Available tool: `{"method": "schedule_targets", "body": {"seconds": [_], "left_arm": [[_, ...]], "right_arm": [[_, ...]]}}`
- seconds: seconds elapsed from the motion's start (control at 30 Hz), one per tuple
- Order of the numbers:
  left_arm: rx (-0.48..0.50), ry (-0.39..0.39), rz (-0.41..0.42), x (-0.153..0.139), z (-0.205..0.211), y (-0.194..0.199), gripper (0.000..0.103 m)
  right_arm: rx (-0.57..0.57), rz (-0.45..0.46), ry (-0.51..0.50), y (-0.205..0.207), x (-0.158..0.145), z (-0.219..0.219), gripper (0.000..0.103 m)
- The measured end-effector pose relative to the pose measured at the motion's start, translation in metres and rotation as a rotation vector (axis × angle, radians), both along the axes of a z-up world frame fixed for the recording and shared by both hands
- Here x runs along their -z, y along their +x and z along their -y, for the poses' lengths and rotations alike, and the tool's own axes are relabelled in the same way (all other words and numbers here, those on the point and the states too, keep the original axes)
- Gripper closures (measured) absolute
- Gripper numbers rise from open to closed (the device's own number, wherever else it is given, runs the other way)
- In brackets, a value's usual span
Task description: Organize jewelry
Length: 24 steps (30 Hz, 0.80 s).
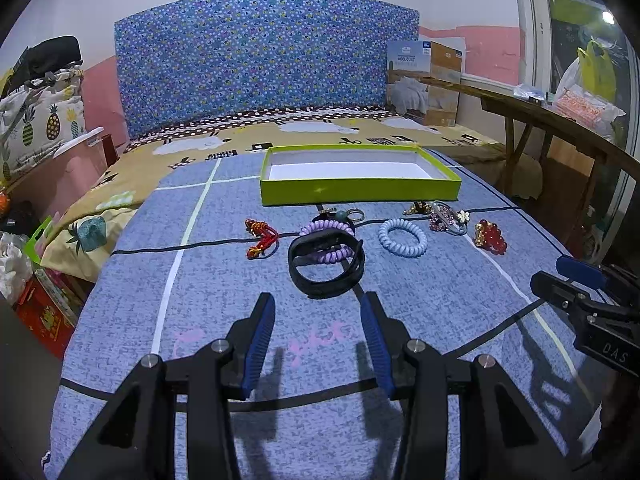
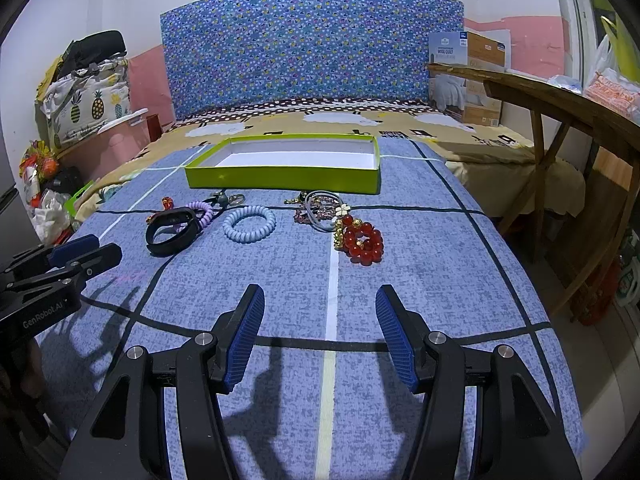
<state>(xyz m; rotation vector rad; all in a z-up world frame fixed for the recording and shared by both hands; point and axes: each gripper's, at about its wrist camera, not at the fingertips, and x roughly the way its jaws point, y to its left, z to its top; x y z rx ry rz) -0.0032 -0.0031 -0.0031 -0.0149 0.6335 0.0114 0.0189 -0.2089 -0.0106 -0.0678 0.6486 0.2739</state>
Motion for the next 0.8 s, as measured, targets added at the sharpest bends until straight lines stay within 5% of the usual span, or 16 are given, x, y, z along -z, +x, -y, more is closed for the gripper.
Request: {"method": "schedule_targets", "body": {"seconds": [0.8], "left_arm": [[-0.004, -0.005, 0.005, -0.0046, -0.0009, 0.0004, 0.057]], "right_arm": [[0.0, 0.005, 0.001, 0.001, -0.0011, 0.0012, 0.045]]}}
